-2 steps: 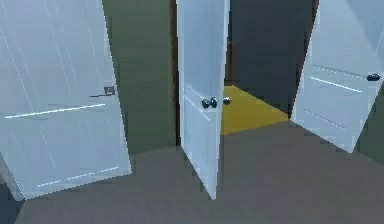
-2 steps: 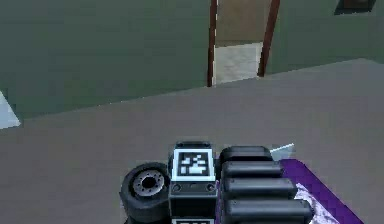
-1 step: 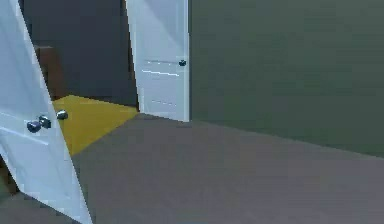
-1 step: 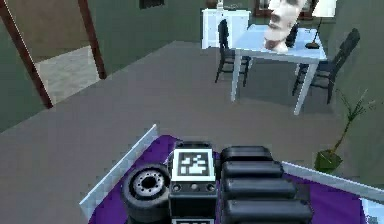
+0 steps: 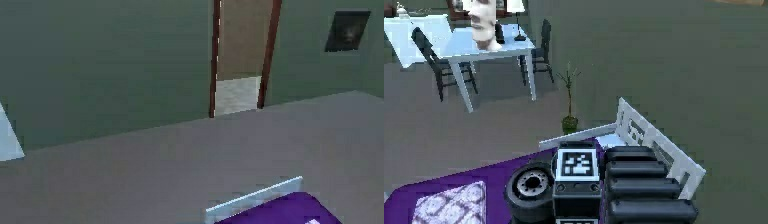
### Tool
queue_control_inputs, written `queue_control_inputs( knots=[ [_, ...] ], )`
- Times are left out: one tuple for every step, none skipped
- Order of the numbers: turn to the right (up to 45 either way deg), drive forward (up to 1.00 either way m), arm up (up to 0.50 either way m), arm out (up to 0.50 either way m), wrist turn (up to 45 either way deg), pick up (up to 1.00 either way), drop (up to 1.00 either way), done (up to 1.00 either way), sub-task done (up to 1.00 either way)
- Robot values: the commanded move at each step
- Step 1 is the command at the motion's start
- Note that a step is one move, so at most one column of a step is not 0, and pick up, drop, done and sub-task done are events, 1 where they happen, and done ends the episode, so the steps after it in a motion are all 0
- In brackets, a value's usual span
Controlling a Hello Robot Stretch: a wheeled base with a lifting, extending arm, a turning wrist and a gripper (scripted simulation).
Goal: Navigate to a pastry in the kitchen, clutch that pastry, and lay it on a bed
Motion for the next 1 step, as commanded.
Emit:
queue_control_inputs(
  knots=[
    [36.0,0.0,0.0,0.0,0.0,0.0,0.0,0.0,0.0]
  ],
)
